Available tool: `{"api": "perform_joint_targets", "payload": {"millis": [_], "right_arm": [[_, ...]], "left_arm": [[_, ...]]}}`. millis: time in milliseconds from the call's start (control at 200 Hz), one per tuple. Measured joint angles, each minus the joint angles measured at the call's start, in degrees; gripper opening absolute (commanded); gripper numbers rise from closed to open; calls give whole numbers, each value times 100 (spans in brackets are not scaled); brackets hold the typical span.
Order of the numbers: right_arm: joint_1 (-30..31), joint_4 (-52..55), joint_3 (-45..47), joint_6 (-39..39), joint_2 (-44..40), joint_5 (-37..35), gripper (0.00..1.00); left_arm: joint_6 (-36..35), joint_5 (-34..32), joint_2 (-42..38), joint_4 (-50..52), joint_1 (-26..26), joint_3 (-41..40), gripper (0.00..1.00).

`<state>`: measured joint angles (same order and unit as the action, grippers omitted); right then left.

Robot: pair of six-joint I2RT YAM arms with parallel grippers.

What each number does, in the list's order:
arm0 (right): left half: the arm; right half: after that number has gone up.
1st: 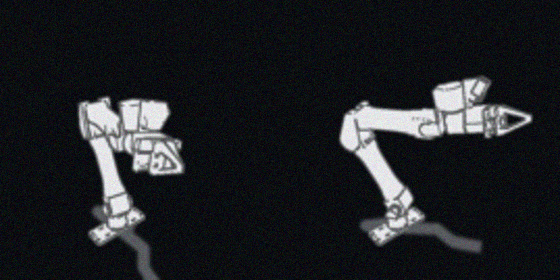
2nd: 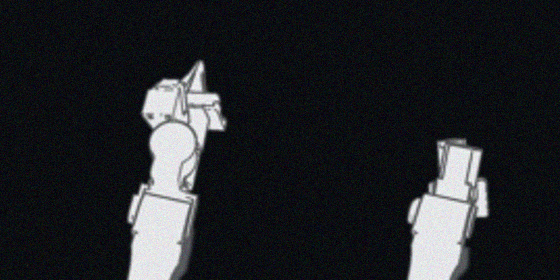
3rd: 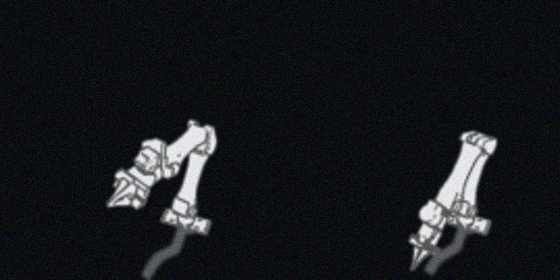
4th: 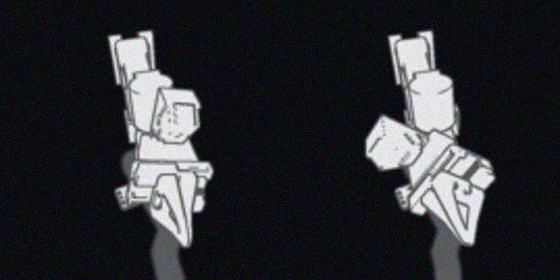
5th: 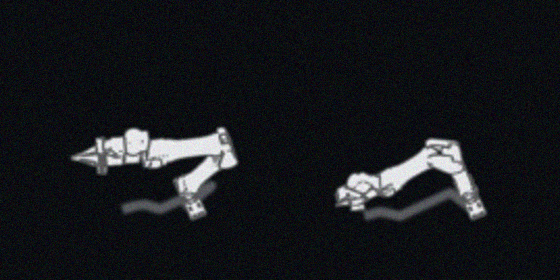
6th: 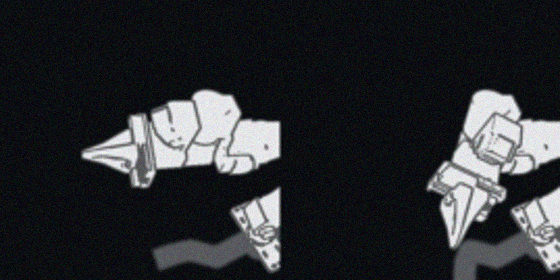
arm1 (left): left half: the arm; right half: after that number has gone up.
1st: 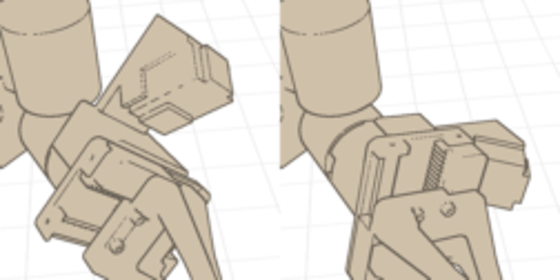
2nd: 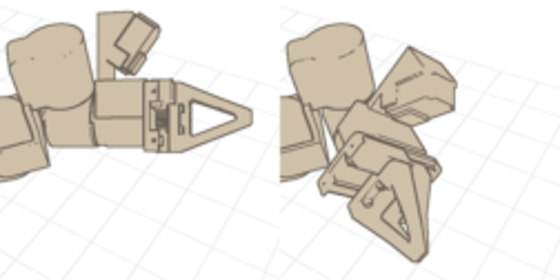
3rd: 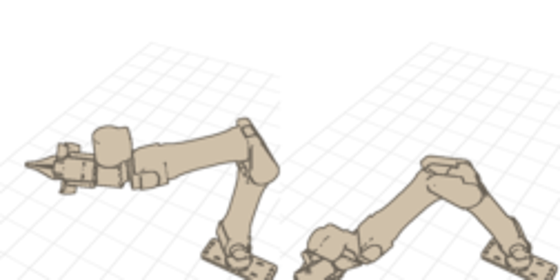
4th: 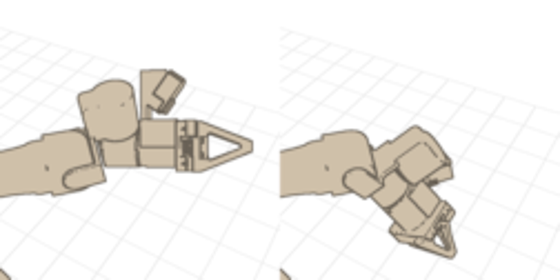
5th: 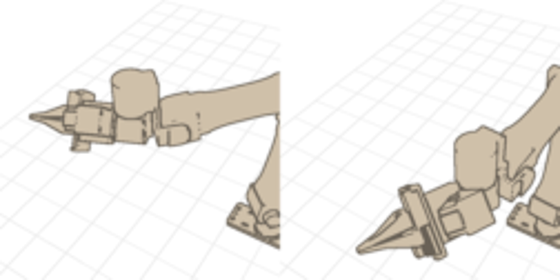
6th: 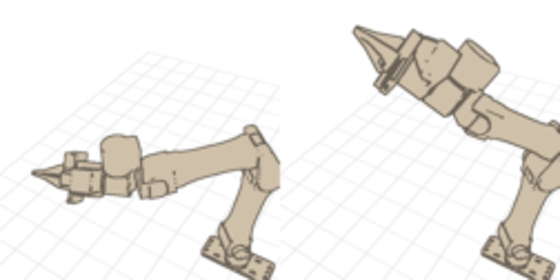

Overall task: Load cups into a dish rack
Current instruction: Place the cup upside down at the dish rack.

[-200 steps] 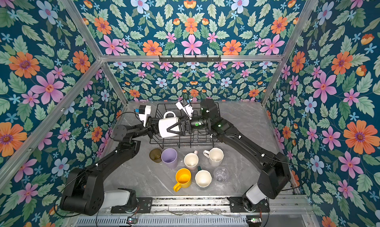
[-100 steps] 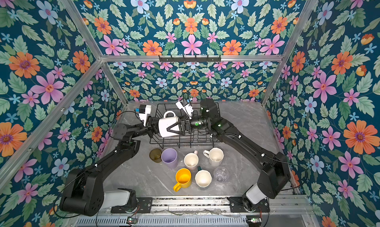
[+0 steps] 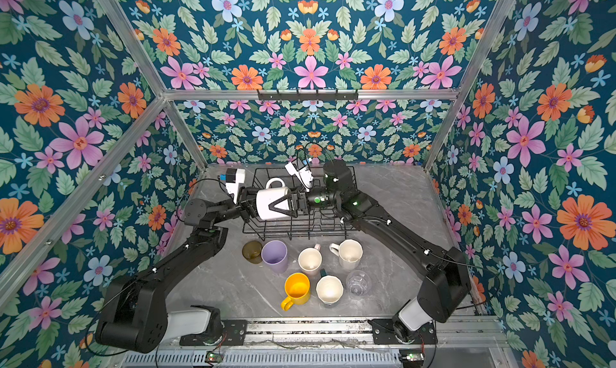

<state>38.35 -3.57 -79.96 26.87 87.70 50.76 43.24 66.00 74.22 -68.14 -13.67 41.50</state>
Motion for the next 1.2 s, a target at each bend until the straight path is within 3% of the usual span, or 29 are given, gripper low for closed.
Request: {"api": "perform_joint_targets", "payload": {"millis": [200, 415, 575, 955, 1200], "right_arm": [[-13, 203, 0, -2, -144, -262, 0], [-15, 376, 0, -4, -264, -361, 0], [-79, 566, 0, -7, -391, -450, 0], [-640, 1283, 214, 120, -1029, -723, 0], [-1325, 2682, -116, -122, -1266, -1491, 0]], "left_arm": [[-275, -11, -153, 271, 0, 0, 61], [-918, -87, -426, 1064, 0, 44, 79], [-1384, -229, -584, 1672, 0, 76, 99], [-2323, -1036, -780, 3191, 7, 310, 100], [-2865, -2868, -1211, 4544, 22, 656, 100]]}}
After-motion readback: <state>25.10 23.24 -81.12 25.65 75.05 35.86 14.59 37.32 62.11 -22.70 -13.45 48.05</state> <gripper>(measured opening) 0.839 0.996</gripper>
